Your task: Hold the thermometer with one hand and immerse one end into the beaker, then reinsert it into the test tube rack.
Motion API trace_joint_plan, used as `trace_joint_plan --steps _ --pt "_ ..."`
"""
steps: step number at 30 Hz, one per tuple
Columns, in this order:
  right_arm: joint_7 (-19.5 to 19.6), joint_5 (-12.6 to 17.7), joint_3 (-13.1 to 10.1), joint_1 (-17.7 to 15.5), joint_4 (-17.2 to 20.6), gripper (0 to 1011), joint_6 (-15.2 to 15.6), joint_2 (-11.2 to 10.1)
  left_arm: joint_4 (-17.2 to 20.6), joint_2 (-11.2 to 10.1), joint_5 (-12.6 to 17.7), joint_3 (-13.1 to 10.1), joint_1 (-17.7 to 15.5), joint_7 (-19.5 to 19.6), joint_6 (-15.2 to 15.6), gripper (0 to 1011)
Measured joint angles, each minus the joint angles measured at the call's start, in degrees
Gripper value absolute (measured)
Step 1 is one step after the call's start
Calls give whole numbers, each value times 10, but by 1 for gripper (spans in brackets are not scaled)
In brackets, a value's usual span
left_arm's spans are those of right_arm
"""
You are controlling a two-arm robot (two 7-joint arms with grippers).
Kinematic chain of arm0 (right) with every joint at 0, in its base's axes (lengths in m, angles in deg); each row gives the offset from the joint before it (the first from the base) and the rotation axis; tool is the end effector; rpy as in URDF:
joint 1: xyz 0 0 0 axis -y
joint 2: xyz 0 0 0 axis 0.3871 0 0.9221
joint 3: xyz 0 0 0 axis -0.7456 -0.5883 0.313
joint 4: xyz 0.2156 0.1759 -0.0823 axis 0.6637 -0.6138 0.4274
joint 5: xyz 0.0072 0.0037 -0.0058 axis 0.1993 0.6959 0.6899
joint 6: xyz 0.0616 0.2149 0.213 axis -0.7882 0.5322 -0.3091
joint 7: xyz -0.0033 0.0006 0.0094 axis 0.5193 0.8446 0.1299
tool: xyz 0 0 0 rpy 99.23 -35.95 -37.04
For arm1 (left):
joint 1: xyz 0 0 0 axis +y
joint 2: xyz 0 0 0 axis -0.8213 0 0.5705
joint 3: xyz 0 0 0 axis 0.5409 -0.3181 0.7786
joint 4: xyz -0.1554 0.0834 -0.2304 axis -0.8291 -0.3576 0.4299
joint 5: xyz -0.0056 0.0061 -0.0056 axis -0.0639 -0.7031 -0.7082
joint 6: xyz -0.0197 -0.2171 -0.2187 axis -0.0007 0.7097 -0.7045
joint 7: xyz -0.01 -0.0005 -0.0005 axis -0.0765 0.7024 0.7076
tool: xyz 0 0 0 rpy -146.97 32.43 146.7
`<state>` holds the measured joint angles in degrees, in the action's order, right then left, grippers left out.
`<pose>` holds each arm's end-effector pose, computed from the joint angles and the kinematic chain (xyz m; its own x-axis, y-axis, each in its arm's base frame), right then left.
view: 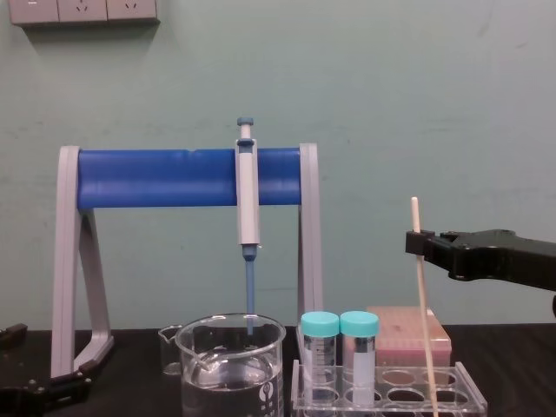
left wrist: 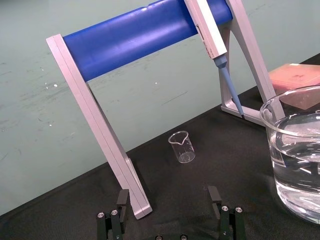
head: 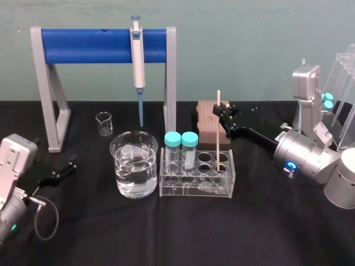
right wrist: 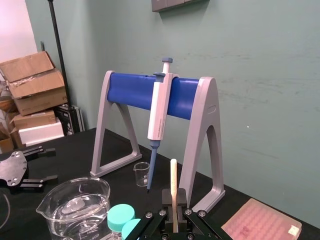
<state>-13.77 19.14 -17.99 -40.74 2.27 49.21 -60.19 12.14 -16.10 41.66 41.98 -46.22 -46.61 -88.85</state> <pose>0.4398 -0.0532 -0.2395 0.6942 -0.7190 0.0333 0.7182 0.6950 0.0339 0.3582 0.0827 -0.3023 0.2922 0.8803 0.3737 -0.9553 0.2872 0.0704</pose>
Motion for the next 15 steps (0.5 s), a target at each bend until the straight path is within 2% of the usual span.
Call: trace_joint_plan --steps 15 --pt "-4 -6 -2 -1 -16 45 -4 5 0 0 0 0 0 0 0 1004"
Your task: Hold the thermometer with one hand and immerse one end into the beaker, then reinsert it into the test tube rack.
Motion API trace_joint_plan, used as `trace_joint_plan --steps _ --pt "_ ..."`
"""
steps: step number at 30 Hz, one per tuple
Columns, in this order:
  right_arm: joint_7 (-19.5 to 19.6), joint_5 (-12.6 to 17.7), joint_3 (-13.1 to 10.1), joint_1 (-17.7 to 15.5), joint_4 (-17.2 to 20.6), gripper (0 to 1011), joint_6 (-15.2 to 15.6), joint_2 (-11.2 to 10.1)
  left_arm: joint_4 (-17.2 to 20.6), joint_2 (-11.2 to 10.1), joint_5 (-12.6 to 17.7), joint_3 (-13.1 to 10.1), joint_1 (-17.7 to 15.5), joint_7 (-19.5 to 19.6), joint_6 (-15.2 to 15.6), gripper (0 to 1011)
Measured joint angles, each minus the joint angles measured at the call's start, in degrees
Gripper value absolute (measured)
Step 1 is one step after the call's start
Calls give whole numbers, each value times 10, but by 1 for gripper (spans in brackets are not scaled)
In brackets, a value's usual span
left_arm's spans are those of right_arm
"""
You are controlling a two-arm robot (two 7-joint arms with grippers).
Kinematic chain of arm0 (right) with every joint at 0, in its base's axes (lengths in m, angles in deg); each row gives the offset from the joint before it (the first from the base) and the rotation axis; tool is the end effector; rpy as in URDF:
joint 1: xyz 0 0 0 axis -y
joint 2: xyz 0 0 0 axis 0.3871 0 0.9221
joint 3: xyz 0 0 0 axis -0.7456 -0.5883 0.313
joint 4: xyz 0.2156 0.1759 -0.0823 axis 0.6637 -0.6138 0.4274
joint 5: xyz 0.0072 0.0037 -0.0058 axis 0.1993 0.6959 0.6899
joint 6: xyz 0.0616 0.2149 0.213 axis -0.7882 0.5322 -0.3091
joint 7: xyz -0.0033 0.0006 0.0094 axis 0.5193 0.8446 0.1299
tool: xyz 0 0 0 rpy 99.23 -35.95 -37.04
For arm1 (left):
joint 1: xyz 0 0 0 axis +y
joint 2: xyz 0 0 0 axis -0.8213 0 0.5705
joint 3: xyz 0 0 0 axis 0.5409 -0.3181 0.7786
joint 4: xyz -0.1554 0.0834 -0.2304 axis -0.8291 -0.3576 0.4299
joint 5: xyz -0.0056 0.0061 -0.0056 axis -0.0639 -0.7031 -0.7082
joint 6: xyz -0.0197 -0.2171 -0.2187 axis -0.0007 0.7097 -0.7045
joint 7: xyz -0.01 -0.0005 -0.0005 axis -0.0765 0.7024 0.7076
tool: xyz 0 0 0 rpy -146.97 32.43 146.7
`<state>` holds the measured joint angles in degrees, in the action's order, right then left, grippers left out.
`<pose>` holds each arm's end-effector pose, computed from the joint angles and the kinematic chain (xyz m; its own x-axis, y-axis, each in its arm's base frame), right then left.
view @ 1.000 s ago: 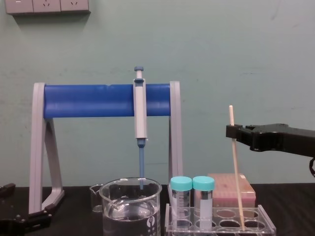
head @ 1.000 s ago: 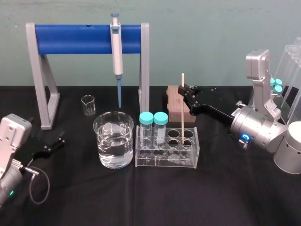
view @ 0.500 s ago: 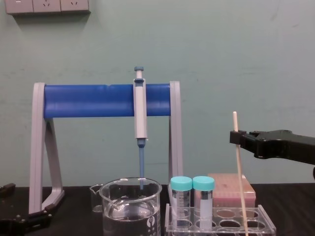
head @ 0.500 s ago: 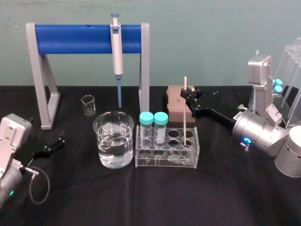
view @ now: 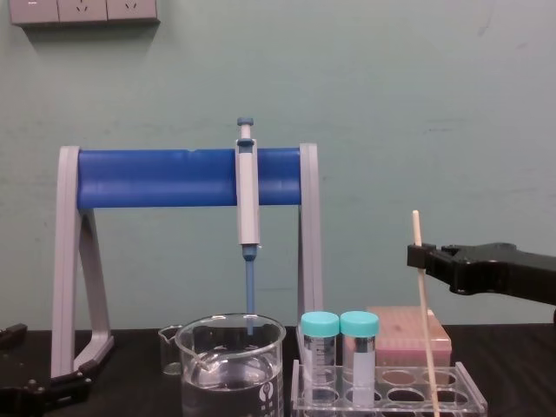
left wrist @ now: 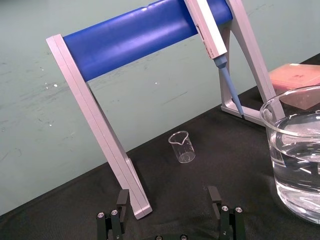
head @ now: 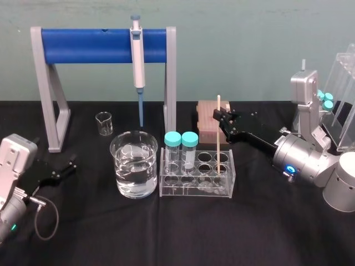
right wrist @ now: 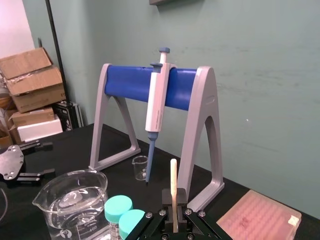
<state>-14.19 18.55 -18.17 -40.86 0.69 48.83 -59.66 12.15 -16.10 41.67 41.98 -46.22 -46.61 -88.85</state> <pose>0.4403 -0.0546 -0.2479 0.6911 -0.7223 0.0257 0.7221 0.6915 0.0197 0.3582 0.0826 -0.3023 0.2923 0.8802 0.3738 -0.9552 0.2874 0.0702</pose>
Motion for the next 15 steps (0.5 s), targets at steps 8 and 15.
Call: trace_joint_plan --steps 8,15 --pt "0 -4 0 3 -11 46 0 3 0 0 0 0 0 0 0 1004" --pt "0 -4 0 3 -11 46 0 3 0 0 0 0 0 0 0 1004"
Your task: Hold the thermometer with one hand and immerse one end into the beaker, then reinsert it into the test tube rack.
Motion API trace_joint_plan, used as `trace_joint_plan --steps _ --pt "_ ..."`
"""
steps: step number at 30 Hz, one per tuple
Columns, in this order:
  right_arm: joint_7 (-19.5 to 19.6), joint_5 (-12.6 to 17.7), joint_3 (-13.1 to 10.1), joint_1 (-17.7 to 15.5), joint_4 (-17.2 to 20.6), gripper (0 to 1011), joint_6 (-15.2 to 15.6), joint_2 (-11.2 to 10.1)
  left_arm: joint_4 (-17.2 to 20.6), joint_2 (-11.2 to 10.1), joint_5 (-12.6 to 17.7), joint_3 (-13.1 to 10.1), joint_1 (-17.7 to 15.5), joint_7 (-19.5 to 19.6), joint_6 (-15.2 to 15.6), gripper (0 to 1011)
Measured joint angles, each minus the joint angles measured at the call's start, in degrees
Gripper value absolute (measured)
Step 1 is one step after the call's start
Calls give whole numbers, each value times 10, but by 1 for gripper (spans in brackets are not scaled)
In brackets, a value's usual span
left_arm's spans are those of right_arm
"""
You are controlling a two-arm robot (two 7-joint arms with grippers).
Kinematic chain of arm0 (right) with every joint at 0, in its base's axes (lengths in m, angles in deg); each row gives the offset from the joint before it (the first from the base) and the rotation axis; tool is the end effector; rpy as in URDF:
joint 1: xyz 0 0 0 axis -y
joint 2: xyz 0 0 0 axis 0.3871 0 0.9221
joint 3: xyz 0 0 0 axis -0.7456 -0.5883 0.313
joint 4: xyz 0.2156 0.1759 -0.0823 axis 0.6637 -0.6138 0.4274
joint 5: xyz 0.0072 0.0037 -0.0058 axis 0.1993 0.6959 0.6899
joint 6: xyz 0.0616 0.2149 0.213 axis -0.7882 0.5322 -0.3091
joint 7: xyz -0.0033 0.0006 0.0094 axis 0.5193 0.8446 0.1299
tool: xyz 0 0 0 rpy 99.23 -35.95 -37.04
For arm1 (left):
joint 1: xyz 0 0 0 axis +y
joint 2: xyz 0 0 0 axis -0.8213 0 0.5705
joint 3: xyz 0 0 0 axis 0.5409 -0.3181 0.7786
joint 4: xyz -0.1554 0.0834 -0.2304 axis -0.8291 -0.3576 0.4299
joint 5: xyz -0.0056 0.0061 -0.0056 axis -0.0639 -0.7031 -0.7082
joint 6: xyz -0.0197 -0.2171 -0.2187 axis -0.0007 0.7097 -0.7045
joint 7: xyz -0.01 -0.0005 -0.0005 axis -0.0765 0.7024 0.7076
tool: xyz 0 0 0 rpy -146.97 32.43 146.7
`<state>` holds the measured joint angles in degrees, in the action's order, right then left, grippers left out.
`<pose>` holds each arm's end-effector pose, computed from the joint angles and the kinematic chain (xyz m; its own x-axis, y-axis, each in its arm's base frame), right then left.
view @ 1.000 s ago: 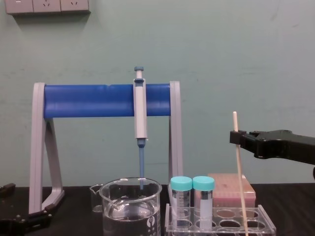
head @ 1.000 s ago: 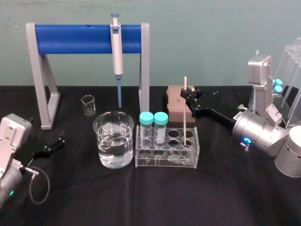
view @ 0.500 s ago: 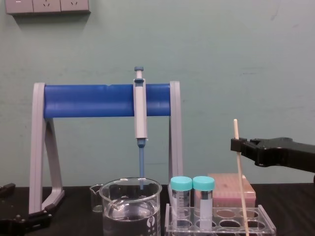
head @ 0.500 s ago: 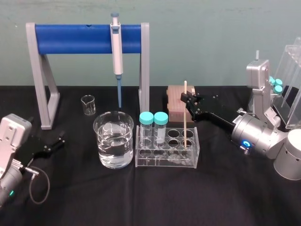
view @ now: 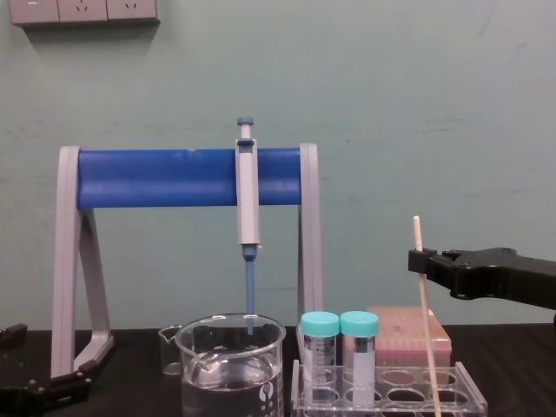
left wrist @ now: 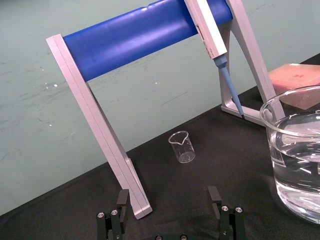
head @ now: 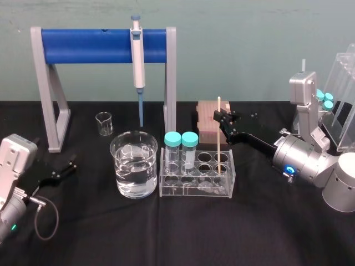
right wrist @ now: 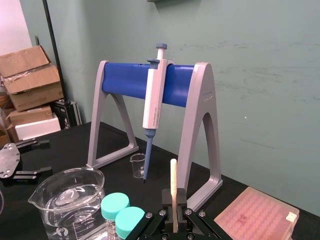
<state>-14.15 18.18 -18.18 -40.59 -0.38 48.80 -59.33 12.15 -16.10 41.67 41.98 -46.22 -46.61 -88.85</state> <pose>0.4419 -0.0552 -0.2512 0.6859 -0.7274 0.0224 0.7274 0.6862 0.0100 0.3582 0.0826 -0.3023 0.2923 0.8802 0.3738 -0.9552 0.2874 0.0702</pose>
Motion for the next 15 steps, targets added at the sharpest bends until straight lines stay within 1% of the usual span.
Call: trace_joint_plan --steps 3,5,6,7,8,9,15 --pt "0 0 0 0 1 46 0 0 0 0 0 0 0 0 0 1004" --pt "0 0 0 0 1 64 0 0 0 0 0 0 0 0 0 1004" --pt "0 0 0 0 1 98 0 0 0 0 0 0 0 0 0 1004" --pt "0 0 0 0 1 110 0 0 0 0 0 0 0 0 0 1004" --pt "0 0 0 0 1 171 0 0 0 0 0 0 0 0 0 1004" --pt "0 0 0 0 1 171 0 0 0 0 0 0 0 0 0 1004" --pt "0 1 0 0 2 369 0 -1 0 0 0 0 0 0 0 1004"
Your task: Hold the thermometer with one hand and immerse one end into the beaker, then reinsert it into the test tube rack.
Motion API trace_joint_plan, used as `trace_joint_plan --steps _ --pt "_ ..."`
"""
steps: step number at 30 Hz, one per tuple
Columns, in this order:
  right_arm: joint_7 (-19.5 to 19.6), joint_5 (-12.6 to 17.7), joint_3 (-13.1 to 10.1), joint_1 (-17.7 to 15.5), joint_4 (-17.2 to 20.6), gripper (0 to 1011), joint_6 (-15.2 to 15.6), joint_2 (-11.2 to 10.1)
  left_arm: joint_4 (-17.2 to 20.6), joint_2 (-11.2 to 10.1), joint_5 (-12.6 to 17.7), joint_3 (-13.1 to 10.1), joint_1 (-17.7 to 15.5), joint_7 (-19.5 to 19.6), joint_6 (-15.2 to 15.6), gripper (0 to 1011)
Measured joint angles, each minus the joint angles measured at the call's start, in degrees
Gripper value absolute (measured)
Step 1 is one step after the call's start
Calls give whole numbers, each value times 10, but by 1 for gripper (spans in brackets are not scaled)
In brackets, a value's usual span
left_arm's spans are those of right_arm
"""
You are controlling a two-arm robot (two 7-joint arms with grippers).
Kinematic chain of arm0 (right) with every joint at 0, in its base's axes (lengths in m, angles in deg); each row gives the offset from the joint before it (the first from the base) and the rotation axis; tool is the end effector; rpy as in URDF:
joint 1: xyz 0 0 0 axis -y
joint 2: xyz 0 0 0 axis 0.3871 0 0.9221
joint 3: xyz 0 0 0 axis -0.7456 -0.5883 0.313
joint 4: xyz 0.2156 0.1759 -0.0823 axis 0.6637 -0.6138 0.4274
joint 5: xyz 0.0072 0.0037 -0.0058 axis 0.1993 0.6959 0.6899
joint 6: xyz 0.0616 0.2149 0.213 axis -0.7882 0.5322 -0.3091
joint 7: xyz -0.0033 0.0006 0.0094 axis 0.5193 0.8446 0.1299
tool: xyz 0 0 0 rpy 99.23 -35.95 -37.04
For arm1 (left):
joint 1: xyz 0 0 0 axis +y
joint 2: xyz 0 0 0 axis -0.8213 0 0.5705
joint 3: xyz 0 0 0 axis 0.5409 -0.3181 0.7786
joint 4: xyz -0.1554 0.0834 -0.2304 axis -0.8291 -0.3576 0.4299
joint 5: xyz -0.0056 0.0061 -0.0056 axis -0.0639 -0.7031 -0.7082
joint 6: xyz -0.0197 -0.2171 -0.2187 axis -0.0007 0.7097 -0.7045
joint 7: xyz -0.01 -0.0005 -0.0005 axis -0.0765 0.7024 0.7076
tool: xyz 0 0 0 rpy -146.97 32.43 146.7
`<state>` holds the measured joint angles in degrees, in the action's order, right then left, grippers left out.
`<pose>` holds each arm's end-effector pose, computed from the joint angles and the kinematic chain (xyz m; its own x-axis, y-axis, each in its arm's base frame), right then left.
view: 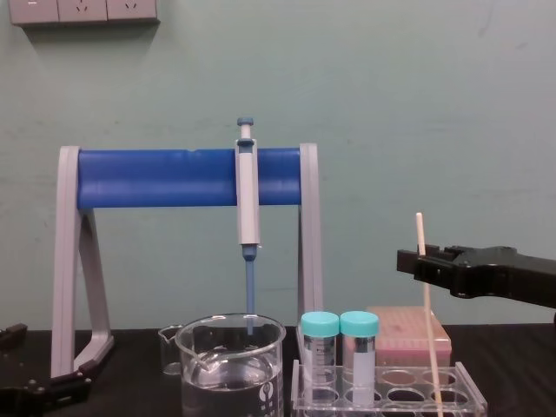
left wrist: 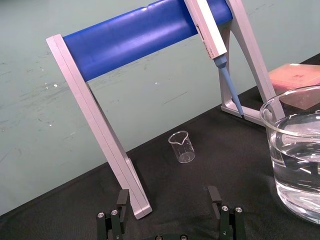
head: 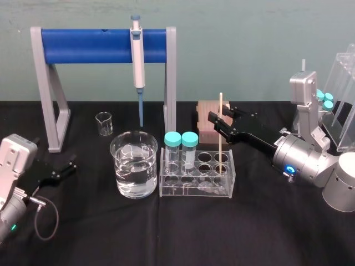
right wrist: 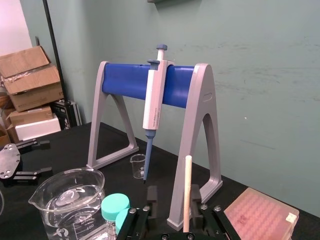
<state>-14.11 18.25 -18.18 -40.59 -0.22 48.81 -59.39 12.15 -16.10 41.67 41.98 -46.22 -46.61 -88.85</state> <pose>0.4419 -0.0552 -0.2504 0.6860 -0.7272 0.0232 0.7272 0.6863 0.0119 0.3582 0.0826 -0.3023 0.2923 0.8802 0.3738 -0.9552 0.2874 0.0702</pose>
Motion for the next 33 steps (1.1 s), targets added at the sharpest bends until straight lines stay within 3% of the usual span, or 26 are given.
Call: trace_joint_plan --steps 3,6,20,33 --pt "0 0 0 0 0 440 0 0 0 0 0 0 0 0 0 1004" --pt "0 0 0 0 0 588 0 0 0 0 0 0 0 0 0 1004" --pt "0 0 0 0 1 989 0 0 0 0 0 0 0 0 0 1003" --pt "0 0 0 0 0 1003 0 0 0 0 0 0 0 0 0 1004"
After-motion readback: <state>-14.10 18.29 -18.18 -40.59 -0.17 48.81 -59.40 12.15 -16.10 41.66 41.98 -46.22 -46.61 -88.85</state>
